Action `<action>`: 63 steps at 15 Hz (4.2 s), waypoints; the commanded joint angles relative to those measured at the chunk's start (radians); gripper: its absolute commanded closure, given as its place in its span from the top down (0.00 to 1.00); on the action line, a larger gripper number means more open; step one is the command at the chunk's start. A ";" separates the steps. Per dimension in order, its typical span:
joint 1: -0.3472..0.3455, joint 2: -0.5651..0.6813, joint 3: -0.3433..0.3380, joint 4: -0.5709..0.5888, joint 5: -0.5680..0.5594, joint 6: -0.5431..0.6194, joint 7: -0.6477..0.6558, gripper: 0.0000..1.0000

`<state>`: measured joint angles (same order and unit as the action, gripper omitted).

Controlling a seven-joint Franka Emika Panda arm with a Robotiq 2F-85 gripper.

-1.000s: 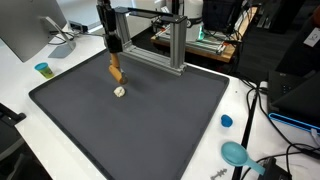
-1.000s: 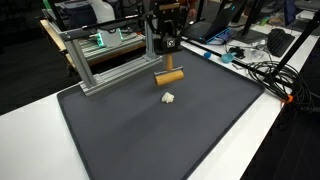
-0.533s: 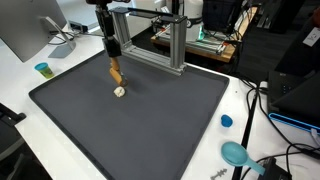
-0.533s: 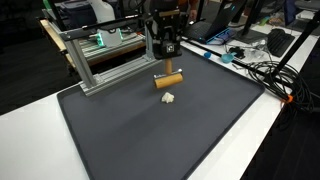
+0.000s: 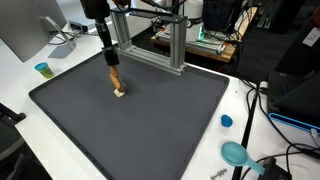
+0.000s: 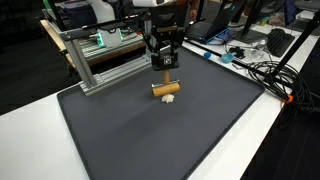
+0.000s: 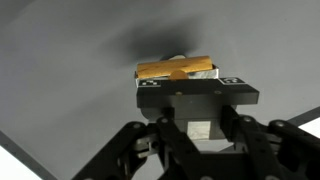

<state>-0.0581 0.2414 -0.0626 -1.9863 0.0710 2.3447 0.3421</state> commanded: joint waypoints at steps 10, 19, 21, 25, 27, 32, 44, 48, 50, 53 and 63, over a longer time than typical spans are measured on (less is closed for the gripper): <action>0.025 0.111 -0.018 0.108 -0.008 -0.070 0.045 0.22; 0.020 0.127 -0.013 0.112 0.013 -0.068 0.032 0.22; 0.020 0.141 -0.015 0.120 0.010 -0.069 0.037 0.22; 0.022 0.154 -0.021 0.127 -0.003 -0.123 0.042 0.22; 0.024 0.160 -0.022 0.132 -0.007 -0.145 0.048 0.22; 0.022 0.169 -0.016 0.153 0.000 -0.208 0.033 0.22; 0.039 0.178 -0.031 0.158 -0.011 -0.003 0.102 0.22; 0.060 0.182 -0.049 0.151 -0.057 -0.024 0.143 0.22; 0.055 0.164 -0.034 0.153 -0.051 -0.137 0.091 0.22; 0.044 0.145 -0.011 0.158 -0.024 -0.239 0.005 0.22; 0.038 0.069 0.000 0.122 -0.005 -0.301 -0.093 0.22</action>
<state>-0.0096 0.3845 -0.0738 -1.8289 0.0457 2.0536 0.2958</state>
